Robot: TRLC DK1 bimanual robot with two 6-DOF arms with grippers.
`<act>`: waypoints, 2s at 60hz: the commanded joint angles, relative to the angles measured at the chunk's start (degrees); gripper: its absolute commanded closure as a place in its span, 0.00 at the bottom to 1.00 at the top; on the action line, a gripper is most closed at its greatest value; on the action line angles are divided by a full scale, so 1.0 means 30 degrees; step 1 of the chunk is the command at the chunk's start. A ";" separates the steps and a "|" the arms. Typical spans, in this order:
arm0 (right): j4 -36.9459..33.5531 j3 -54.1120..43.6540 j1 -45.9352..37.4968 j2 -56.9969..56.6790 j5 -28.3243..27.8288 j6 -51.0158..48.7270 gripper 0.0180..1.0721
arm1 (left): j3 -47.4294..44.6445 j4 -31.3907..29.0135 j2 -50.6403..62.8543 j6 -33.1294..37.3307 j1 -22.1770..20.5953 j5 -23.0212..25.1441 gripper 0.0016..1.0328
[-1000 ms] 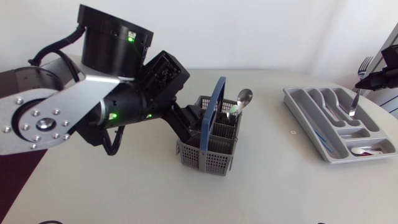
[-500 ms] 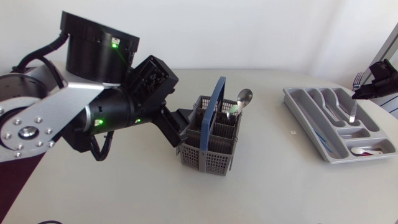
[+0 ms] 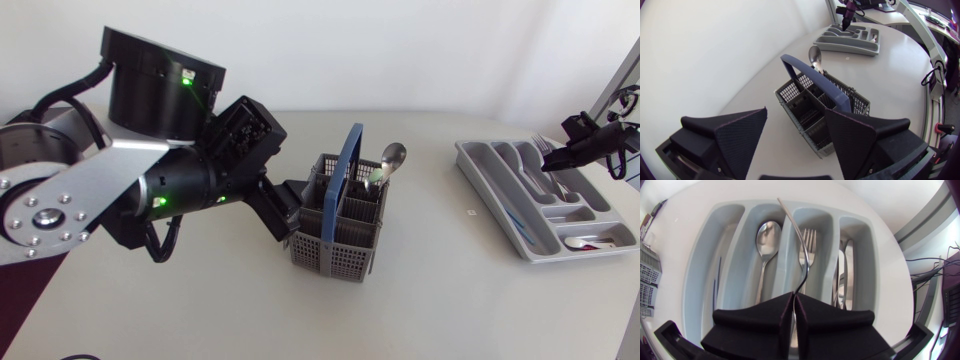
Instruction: Sort the cutlery from the basket into the organizer compartments.
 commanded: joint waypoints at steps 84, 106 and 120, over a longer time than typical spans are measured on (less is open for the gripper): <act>1.0807 -2.0097 0.9225 -1.4050 -0.1870 0.4502 0.81 | -0.5154 0.1238 -0.1652 0.1587 0.0549 0.0698 0.66; 1.1598 -1.9247 1.0836 -1.1501 -0.4536 0.6377 0.95 | -0.5799 0.3171 0.0575 0.2026 0.0725 0.1811 0.90; 1.1627 -1.8573 1.1364 -1.0241 -0.6557 0.7051 0.95 | -0.5447 0.4402 0.2362 0.2026 0.1194 0.2456 0.93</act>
